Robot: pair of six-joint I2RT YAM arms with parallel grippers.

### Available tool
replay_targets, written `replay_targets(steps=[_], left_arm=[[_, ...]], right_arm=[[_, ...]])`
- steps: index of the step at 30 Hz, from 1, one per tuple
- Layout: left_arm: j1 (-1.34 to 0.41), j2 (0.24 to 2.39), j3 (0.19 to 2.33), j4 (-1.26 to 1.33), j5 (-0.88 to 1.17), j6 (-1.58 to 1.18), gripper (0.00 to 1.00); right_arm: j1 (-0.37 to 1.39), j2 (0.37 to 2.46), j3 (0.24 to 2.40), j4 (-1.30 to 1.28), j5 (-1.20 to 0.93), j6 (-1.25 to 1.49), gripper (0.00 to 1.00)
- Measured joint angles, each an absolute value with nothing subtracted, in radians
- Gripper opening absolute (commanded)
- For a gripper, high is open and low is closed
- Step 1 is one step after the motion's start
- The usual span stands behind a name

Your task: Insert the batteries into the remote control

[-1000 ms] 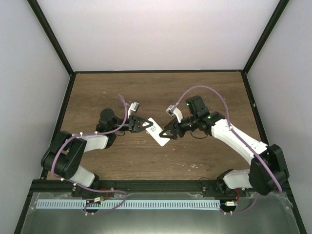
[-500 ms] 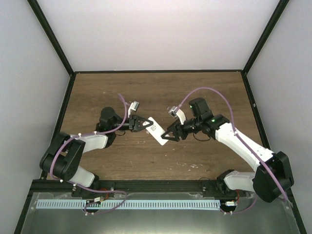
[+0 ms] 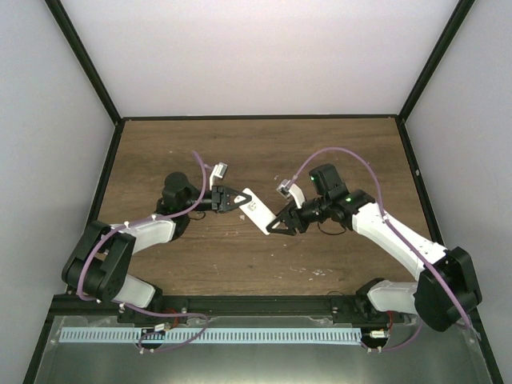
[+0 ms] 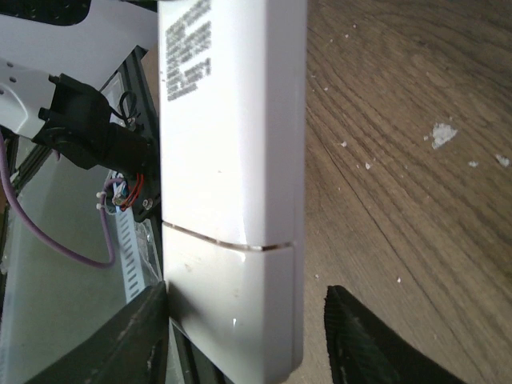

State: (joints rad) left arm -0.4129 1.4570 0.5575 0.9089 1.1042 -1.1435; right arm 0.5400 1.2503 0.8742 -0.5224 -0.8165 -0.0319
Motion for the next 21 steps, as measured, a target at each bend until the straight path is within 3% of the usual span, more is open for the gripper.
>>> replay_targets(steps=[5,21], left_arm=[[-0.41,1.457,0.558,0.903,1.103,-1.144,0.0],[-0.397,1.461,0.557,0.956,1.122,-1.15,0.0]], right_arm=[[0.54,1.27,0.875,-0.508,-0.849,-0.03,0.28],[0.538,1.343,0.915,-0.508,-0.925,-0.025,0.24]])
